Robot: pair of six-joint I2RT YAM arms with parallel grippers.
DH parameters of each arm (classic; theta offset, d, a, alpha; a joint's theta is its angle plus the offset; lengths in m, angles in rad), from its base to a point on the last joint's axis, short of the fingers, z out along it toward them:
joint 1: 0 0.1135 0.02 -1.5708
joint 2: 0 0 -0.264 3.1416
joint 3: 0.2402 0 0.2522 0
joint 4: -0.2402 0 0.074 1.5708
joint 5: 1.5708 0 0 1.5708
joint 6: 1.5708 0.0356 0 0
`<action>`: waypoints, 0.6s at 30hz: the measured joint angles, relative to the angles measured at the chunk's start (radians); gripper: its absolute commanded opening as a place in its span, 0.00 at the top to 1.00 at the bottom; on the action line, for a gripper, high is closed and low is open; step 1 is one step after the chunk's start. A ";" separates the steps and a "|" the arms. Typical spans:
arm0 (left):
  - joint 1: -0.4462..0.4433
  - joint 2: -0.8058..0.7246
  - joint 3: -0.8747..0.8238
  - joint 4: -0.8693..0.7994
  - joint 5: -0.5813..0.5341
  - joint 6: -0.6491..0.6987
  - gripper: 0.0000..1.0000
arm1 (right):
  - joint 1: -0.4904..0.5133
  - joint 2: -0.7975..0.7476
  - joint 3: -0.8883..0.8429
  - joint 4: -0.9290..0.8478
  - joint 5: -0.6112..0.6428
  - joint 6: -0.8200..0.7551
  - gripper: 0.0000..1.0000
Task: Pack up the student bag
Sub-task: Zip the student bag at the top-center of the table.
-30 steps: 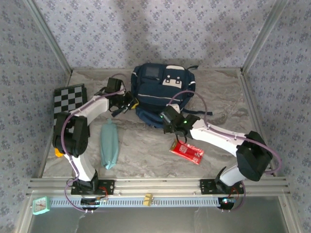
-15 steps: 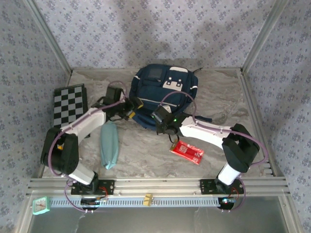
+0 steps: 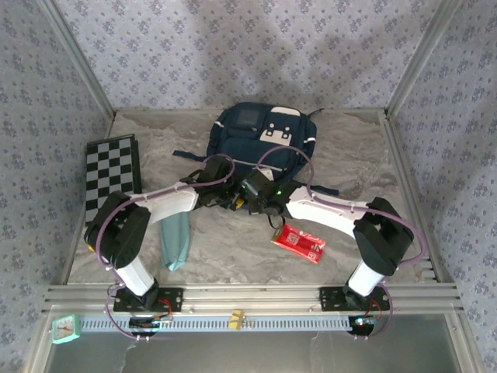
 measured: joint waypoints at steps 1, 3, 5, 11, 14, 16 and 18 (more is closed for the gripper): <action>-0.001 0.019 0.018 -0.007 -0.005 -0.008 0.53 | 0.000 0.005 0.000 0.004 -0.001 0.000 1.00; -0.003 0.051 0.056 -0.016 -0.019 -0.022 0.59 | 0.001 0.013 0.000 0.008 0.000 0.001 1.00; -0.005 0.063 0.074 -0.029 -0.037 -0.032 0.66 | 0.001 0.019 0.000 0.010 0.003 0.005 1.00; -0.019 0.064 0.098 -0.111 -0.099 0.005 1.00 | 0.006 0.023 0.000 -0.002 0.032 0.019 1.00; -0.022 0.050 0.108 -0.134 -0.121 0.029 1.00 | 0.015 0.019 -0.002 -0.009 0.053 0.019 1.00; -0.021 0.021 0.108 -0.159 -0.141 0.052 1.00 | 0.021 0.001 -0.018 -0.007 0.064 0.021 1.00; -0.021 -0.020 0.105 -0.179 -0.156 0.078 1.00 | 0.022 -0.030 -0.042 -0.006 0.082 0.023 1.00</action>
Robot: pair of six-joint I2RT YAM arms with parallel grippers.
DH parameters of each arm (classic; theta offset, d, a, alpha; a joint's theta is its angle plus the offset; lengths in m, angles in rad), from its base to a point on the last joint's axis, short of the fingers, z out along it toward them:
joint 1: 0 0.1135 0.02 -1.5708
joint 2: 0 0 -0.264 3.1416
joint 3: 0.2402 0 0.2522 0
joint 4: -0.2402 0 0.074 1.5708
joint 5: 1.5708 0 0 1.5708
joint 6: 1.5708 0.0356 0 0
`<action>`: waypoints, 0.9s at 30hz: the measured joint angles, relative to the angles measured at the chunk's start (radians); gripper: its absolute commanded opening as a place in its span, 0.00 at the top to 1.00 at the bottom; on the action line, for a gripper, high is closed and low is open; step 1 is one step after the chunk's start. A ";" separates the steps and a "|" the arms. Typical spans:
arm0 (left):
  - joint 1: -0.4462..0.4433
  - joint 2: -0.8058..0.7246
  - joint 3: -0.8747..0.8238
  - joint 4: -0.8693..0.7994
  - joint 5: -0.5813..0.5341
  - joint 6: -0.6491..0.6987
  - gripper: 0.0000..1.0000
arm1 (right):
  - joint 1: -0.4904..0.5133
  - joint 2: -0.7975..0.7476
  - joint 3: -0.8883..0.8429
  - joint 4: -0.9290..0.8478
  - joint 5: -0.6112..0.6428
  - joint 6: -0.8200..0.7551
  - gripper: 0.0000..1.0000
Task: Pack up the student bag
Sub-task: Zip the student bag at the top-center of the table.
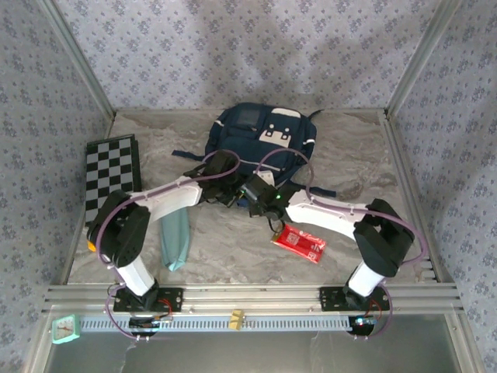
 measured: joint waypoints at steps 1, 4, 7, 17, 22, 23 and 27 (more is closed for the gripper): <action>0.002 -0.024 -0.003 -0.008 -0.002 0.013 1.00 | -0.002 -0.018 -0.011 0.000 0.006 0.000 1.00; 0.024 -0.084 -0.024 -0.025 -0.004 0.049 1.00 | -0.023 -0.071 -0.043 -0.006 0.022 0.003 1.00; 0.068 -0.122 -0.047 -0.040 0.006 0.076 1.00 | -0.065 -0.106 -0.074 -0.011 0.024 0.002 1.00; 0.171 -0.192 -0.082 -0.077 0.045 0.163 1.00 | -0.146 -0.113 -0.088 -0.055 0.035 -0.033 1.00; 0.234 -0.205 -0.082 -0.092 0.113 0.220 1.00 | -0.241 -0.108 -0.087 -0.015 -0.004 -0.082 1.00; 0.244 -0.206 -0.084 -0.092 0.124 0.228 1.00 | -0.260 -0.103 -0.084 -0.006 -0.012 -0.089 1.00; 0.279 -0.221 -0.097 -0.095 0.155 0.275 1.00 | -0.340 -0.061 -0.074 0.041 -0.058 -0.124 1.00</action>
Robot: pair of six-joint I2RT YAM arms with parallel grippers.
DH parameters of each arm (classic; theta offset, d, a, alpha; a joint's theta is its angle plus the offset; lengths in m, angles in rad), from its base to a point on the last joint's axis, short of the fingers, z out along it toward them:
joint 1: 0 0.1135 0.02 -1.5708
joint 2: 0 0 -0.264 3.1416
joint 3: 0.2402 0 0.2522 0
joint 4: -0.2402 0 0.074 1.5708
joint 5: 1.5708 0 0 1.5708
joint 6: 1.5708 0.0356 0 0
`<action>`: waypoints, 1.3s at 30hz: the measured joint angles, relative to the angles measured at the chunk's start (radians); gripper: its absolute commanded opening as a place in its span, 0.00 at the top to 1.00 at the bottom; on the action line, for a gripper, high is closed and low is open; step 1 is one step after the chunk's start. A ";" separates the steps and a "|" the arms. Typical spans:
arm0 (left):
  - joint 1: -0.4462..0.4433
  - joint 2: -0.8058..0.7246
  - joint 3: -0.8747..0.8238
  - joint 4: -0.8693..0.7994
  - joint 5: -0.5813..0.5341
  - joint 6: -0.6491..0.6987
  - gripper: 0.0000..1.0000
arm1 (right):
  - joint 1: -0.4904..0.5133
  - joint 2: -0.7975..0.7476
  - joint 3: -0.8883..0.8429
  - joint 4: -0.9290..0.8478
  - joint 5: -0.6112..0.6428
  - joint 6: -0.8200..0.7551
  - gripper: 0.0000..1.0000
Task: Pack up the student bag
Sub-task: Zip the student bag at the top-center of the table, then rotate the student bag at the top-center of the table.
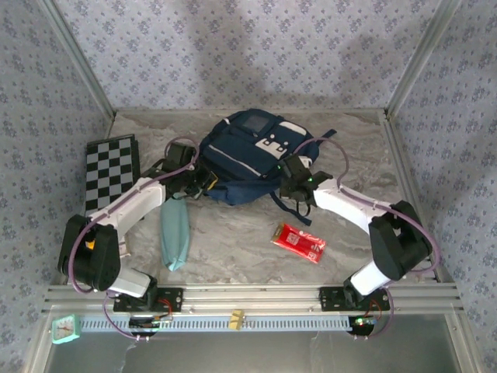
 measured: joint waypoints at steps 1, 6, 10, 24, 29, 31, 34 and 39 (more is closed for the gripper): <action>0.008 -0.002 0.000 -0.002 0.007 0.014 1.00 | -0.017 0.014 0.006 0.006 -0.009 -0.007 1.00; 0.027 -0.002 0.000 -0.011 0.023 0.064 1.00 | -0.049 0.045 0.040 0.008 -0.052 -0.038 1.00; 0.040 -0.002 0.000 -0.016 0.032 0.094 1.00 | -0.063 0.051 0.056 0.002 -0.086 -0.048 1.00; -0.250 0.001 -0.005 -0.002 -0.113 0.030 0.66 | -0.226 -0.003 0.065 -0.084 -0.080 -0.119 0.47; -0.344 -0.014 -0.007 -0.002 -0.173 0.004 0.48 | -0.230 -0.085 0.064 -0.103 -0.108 -0.127 0.40; -0.337 -0.054 -0.008 -0.021 -0.238 0.014 0.46 | -0.239 -0.103 0.064 -0.108 -0.134 -0.120 0.39; -0.323 -0.113 -0.005 -0.026 -0.298 0.029 0.44 | -0.269 -0.098 0.064 -0.110 -0.191 -0.102 0.41; -0.344 -0.053 0.043 -0.006 -0.303 0.034 0.48 | -0.315 -0.013 0.117 -0.108 -0.288 -0.066 0.50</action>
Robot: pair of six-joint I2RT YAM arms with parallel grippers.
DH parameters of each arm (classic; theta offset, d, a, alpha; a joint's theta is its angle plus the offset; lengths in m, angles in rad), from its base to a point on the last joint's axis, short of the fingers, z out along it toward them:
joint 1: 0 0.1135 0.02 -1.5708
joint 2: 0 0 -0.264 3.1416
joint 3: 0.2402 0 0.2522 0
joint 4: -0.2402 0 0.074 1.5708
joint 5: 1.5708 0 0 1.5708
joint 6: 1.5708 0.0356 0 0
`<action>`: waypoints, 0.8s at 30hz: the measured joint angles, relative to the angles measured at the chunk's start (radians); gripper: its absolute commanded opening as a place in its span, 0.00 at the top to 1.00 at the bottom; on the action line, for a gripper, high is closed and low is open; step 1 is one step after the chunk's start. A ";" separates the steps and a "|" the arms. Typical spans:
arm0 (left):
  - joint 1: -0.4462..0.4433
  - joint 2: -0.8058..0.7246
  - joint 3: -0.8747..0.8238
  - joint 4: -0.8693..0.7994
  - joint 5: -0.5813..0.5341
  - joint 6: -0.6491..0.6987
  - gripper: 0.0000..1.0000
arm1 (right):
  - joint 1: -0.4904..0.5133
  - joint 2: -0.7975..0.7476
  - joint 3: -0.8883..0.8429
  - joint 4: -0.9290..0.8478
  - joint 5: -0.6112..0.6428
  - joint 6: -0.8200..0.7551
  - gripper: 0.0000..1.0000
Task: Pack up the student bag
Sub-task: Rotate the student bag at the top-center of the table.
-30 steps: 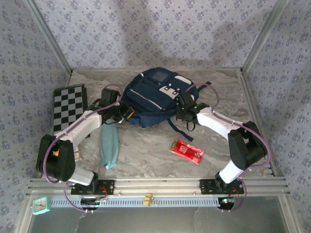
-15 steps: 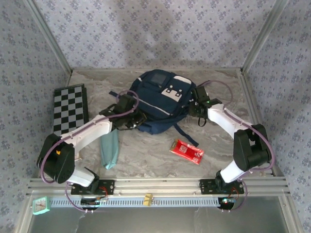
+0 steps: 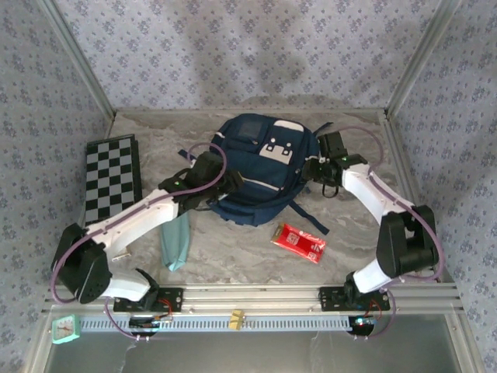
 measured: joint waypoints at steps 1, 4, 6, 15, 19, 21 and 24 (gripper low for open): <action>-0.015 0.032 0.008 0.013 0.000 0.000 0.49 | -0.007 0.032 0.031 -0.005 -0.020 0.009 0.50; -0.048 0.129 0.046 0.016 0.004 0.002 0.54 | -0.019 0.133 0.141 0.002 -0.068 0.027 0.50; -0.065 0.192 0.073 0.016 0.004 0.009 0.59 | -0.022 0.197 0.218 0.005 -0.091 0.033 0.51; -0.093 0.251 0.014 0.053 0.023 0.009 0.71 | -0.033 0.450 0.417 0.006 -0.151 0.066 0.43; -0.093 0.250 -0.065 0.090 0.019 0.005 0.75 | -0.034 0.481 0.435 0.007 -0.156 0.084 0.35; -0.086 0.248 -0.094 0.112 0.019 0.003 0.75 | -0.032 0.497 0.452 0.002 -0.159 0.088 0.35; -0.064 0.252 -0.105 0.125 0.035 0.006 0.80 | -0.030 0.523 0.482 -0.002 -0.177 0.092 0.48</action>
